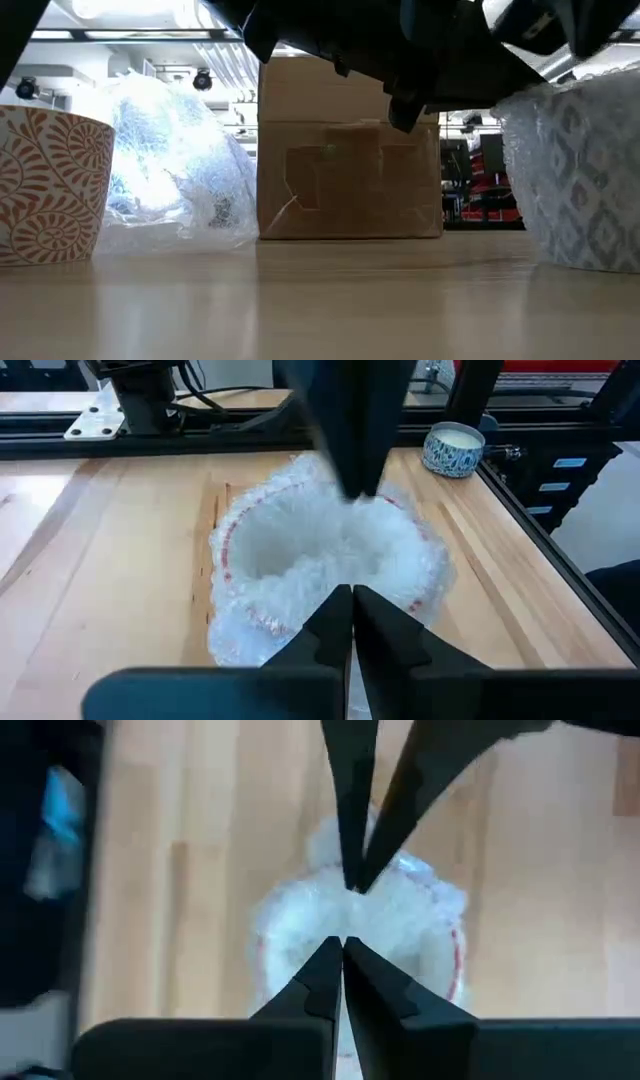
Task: Wrap mug
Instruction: Wrap the gray patterned mug using the right bubble wrap, then put the wrapped gray patterned mug into the cardboard box
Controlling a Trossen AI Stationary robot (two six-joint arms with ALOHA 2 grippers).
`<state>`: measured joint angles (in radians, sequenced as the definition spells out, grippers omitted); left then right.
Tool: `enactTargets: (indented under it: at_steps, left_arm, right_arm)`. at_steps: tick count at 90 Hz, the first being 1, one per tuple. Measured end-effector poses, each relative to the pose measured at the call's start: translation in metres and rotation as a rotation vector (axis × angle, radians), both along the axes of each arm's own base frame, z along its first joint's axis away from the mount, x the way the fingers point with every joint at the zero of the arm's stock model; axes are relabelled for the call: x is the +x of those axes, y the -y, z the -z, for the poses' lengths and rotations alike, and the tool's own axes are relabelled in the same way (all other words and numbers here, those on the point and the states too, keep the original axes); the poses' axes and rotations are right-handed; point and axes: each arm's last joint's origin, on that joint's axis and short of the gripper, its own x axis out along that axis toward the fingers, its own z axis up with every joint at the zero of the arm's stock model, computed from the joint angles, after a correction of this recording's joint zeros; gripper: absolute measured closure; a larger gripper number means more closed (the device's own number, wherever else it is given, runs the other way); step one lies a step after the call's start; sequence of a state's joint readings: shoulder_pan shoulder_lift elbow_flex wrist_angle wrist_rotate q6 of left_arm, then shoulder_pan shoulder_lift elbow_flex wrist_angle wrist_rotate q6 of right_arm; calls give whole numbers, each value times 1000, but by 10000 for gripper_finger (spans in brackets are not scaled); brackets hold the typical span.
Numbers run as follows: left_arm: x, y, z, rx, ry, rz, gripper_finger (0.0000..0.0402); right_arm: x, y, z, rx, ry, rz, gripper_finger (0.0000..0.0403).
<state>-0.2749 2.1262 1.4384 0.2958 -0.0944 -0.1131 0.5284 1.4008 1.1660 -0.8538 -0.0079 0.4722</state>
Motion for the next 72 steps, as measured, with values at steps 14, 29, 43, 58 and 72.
enactTargets:
  at_steps: [14,29,43,58,72]
  left_arm:
    - [0,0,0,0,0,0,402]
    - [0,0,0,1,-3,0,402]
    - [0,0,0,1,-3,1,402]
    - [0,0,0,1,-3,1,402]
    - [0,0,0,-1,-1,2,402]
  right_arm:
    - [-2,-10,3,22,11,-5,371]
    - [2,-19,21,-20,-32,-22,288]
    - [10,-24,42,-77,-97,-19,211]
    - [17,-29,69,-137,-166,-21,159]
    - [24,-32,93,-205,-217,-75,156]
